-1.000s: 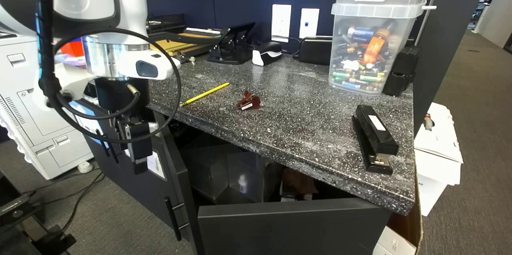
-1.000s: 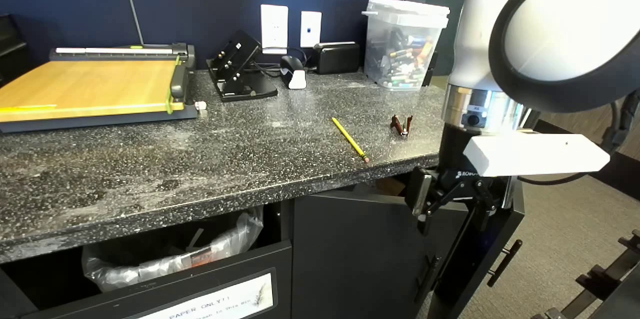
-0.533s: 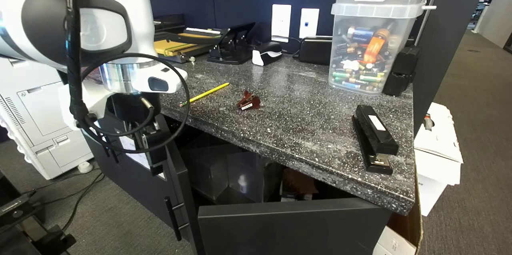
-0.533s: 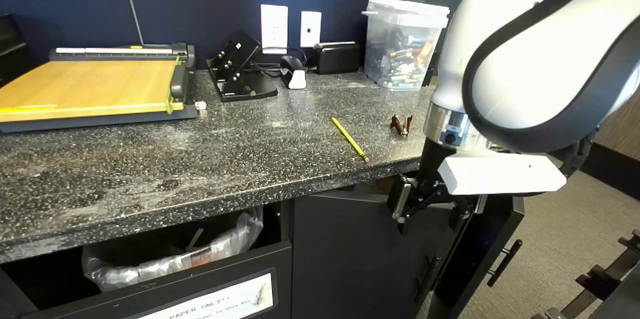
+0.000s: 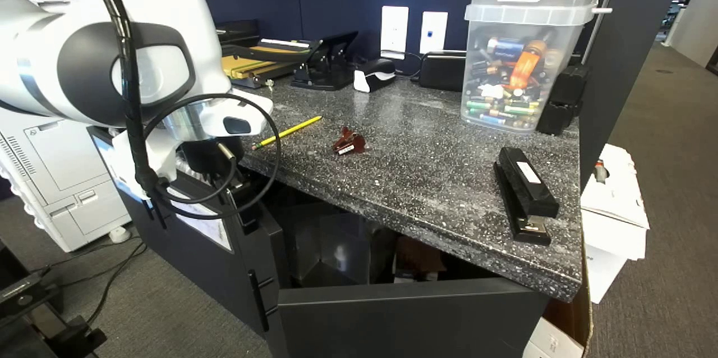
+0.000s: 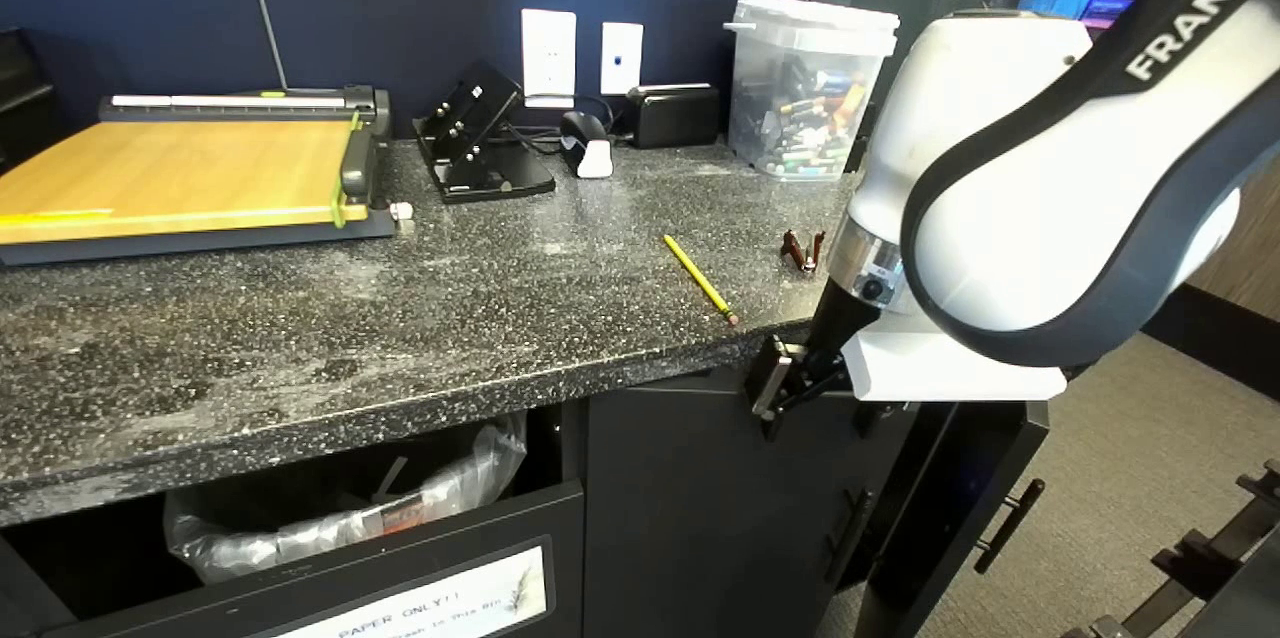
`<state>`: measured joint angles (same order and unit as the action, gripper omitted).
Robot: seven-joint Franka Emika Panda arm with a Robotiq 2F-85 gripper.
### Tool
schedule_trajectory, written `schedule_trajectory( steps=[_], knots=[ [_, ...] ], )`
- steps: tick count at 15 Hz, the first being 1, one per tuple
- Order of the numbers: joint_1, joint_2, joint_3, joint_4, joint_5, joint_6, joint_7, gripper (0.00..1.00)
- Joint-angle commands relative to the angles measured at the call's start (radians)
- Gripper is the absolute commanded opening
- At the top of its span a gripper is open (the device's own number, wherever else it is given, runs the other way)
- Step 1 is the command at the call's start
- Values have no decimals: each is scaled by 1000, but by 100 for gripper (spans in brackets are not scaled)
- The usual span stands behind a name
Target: Close the bottom drawer door on the left
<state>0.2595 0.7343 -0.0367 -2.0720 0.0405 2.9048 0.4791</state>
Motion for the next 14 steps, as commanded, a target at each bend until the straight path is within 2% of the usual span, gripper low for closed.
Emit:
schedule_trajectory(
  steps=[1,6,9,11,12,14],
  knots=[
    [65,38,-53,12,29,149,3,100],
    [152,86,-116,-5,104,409,-30,100],
    [175,96,-115,-18,177,472,-81,100],
    [200,42,-131,-69,210,353,-118,100],
    [274,1,-205,-111,244,256,-109,100],
    [365,-44,-312,-161,229,135,-68,100]
  ],
)
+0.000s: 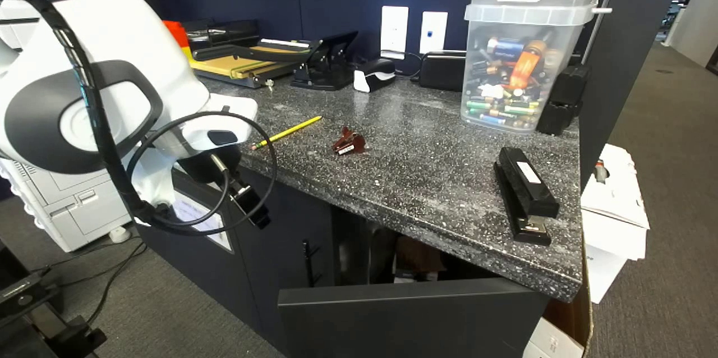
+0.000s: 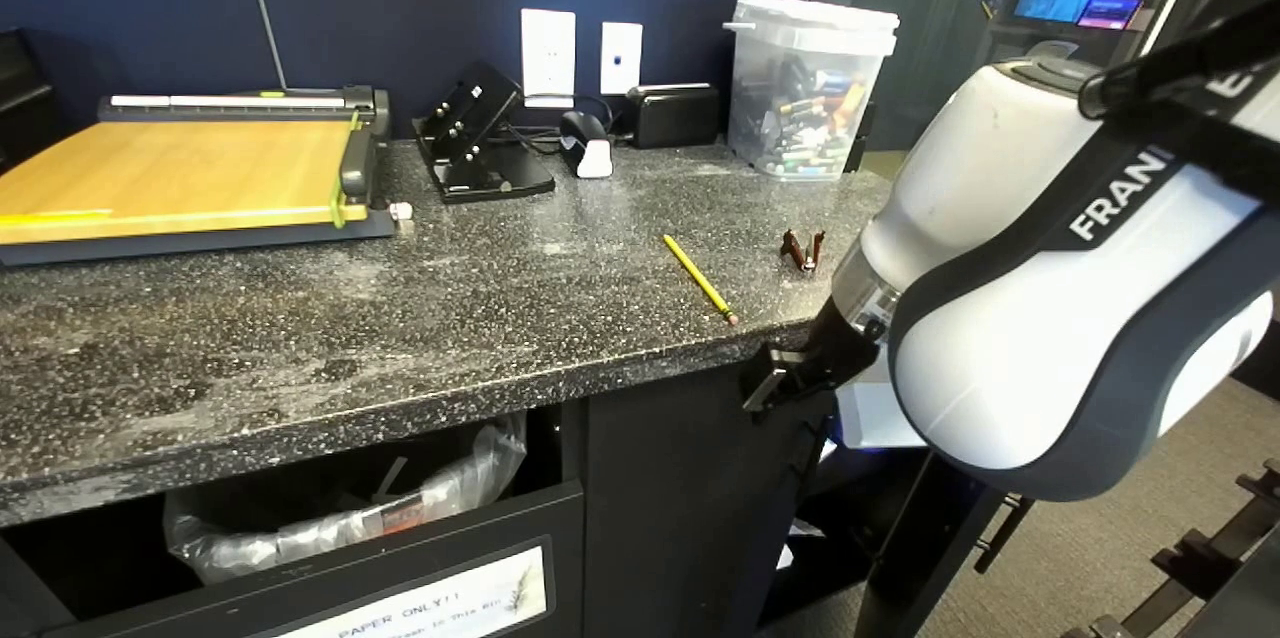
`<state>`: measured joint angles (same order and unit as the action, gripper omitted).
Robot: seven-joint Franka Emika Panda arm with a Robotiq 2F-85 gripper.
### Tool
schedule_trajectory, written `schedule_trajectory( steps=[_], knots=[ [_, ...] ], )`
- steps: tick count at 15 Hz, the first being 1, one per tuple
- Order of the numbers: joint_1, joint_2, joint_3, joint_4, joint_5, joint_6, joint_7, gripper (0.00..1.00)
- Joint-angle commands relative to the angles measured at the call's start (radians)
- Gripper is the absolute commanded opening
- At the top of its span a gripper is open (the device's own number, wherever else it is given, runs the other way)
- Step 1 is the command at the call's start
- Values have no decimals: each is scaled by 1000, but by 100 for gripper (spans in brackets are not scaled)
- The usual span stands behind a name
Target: Close the bottom drawer door on the left
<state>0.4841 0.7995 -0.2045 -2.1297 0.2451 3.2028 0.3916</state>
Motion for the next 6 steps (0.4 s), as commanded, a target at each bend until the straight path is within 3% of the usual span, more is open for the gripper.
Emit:
schedule_trajectory(
  steps=[1,4,5,6],
  knots=[
    [186,-137,-203,-125,-12,-240,45,100],
    [254,-226,-310,-163,-155,-479,104,100],
    [177,-146,-231,-107,-147,-362,113,100],
    [184,-179,-246,-121,-185,-418,132,100]
  ],
)
